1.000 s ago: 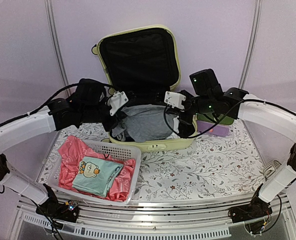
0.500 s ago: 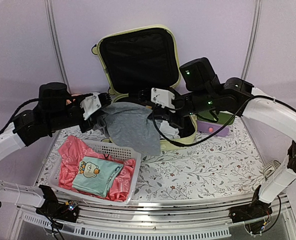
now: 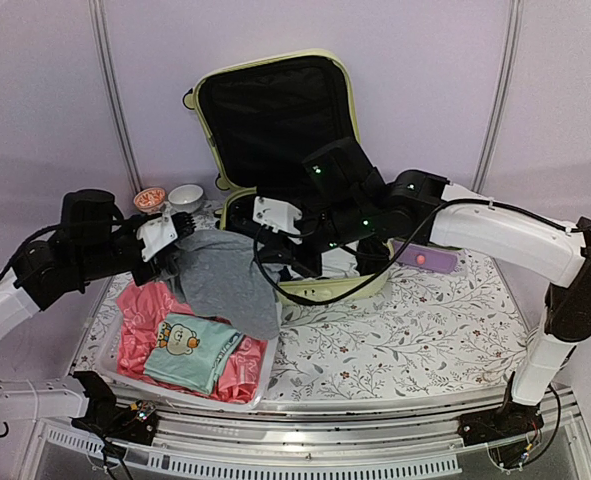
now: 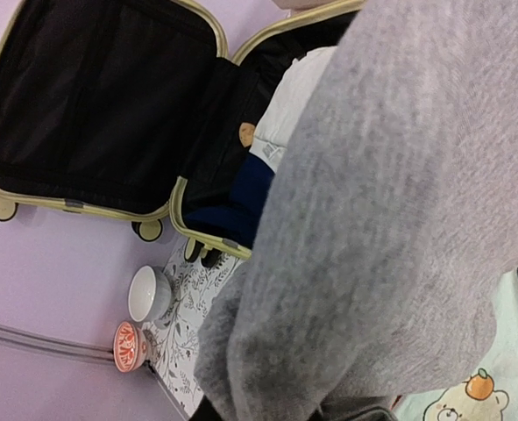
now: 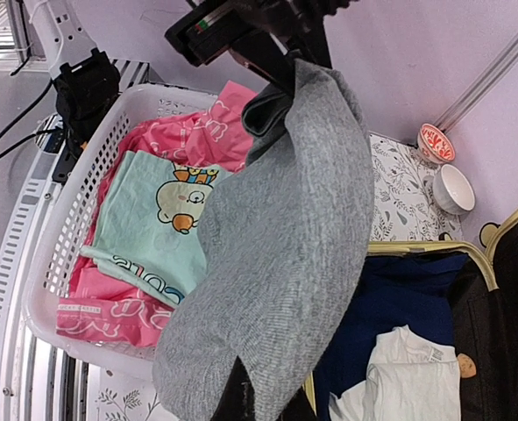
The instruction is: Open, take out, and arrange the luggage
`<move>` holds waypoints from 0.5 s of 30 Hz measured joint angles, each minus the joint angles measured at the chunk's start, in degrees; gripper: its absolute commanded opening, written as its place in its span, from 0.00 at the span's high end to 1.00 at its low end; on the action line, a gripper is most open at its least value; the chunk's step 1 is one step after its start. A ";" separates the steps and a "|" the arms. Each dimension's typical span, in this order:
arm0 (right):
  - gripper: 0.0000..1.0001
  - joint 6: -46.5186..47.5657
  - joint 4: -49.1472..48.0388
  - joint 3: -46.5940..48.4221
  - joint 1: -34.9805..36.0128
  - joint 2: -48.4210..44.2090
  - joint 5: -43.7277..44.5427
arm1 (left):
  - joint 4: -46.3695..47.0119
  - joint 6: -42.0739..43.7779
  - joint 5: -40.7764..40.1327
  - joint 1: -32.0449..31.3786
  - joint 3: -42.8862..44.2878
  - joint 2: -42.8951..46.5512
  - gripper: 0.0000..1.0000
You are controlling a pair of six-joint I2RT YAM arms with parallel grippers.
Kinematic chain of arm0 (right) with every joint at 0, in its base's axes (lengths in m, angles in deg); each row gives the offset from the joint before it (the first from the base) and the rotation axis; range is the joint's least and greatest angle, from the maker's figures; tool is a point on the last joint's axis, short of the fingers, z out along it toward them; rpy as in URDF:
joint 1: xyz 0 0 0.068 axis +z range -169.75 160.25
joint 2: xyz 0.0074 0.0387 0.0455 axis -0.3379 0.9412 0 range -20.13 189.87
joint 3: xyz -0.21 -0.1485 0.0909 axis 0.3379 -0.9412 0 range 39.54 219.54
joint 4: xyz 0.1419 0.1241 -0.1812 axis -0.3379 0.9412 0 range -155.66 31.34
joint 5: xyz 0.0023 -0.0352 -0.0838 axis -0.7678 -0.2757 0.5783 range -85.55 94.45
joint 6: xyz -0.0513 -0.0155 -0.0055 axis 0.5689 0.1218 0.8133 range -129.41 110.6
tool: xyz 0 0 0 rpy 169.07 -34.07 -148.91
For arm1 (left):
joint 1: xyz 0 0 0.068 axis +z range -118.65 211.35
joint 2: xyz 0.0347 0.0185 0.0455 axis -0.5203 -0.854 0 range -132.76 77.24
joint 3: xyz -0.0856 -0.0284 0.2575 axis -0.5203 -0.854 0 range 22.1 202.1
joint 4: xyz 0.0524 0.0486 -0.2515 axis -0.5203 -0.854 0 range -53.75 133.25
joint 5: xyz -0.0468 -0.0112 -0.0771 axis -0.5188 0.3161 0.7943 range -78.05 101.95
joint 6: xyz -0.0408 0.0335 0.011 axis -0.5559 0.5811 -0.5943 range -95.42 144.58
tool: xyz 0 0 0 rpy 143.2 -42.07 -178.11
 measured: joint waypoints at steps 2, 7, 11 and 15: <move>0.99 -0.92 -0.74 1.20 0.09 1.25 0.11 | -0.33 0.37 -0.59 0.59 -0.72 0.00 1.00; 0.99 -2.12 -2.40 2.56 0.37 3.67 0.90 | -1.70 2.91 -0.42 2.69 -1.92 -0.11 1.00; 0.99 -2.51 -4.85 2.64 0.74 6.10 2.27 | -1.57 5.11 -0.15 5.97 -2.38 -0.87 1.00; 0.99 -2.91 -7.54 3.19 0.83 9.01 4.52 | -1.31 6.67 -1.62 8.02 -2.45 -3.10 1.00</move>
